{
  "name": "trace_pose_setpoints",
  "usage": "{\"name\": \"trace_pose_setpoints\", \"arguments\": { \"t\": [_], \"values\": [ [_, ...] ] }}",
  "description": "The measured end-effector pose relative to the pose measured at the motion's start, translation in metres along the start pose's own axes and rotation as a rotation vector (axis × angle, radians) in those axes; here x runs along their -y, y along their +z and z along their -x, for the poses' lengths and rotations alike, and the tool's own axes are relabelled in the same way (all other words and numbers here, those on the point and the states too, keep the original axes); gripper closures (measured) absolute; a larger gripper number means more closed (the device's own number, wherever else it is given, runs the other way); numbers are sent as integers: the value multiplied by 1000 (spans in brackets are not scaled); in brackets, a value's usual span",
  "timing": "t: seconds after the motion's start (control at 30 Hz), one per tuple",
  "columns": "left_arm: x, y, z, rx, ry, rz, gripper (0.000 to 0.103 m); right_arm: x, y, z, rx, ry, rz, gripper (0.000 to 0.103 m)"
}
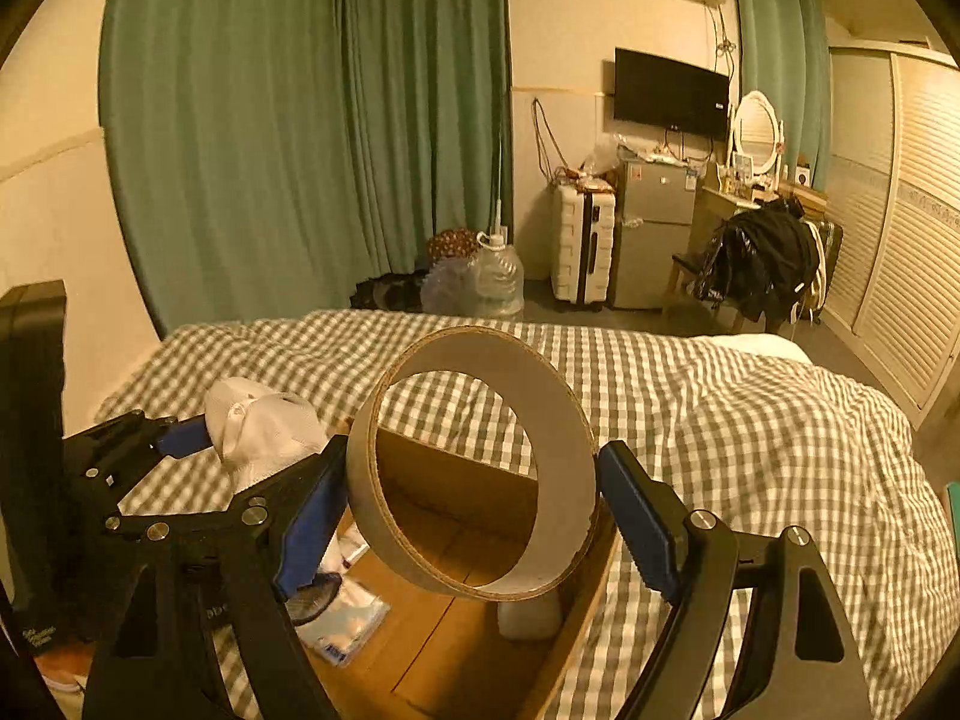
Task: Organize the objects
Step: 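Carry sock and tape roll over the box and release them inside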
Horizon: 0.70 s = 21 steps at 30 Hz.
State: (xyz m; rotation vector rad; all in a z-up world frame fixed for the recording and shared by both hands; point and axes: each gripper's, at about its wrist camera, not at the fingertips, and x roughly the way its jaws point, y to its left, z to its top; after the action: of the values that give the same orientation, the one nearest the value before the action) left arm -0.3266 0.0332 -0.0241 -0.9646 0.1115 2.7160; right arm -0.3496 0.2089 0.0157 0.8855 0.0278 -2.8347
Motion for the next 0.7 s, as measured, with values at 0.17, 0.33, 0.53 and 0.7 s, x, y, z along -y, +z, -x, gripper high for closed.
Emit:
{"name": "trace_pose_setpoints", "arguments": {
  "t": [0.17,0.33,0.53,0.7],
  "values": [
    [1,-13,-30,-51,-9,15,35,8,-19,-39,-64,9,-13,21],
    [6,-20,-44,-84,-4,-13,35,16,-34,-65,-129,5,-51,21],
    [5,-31,-40,-85,-28,13,34,20,-41,-69,-136,33,-77,21],
    [1,-31,-33,-53,-42,19,21,23,-46,-62,-118,68,-98,19]
  ]
}}
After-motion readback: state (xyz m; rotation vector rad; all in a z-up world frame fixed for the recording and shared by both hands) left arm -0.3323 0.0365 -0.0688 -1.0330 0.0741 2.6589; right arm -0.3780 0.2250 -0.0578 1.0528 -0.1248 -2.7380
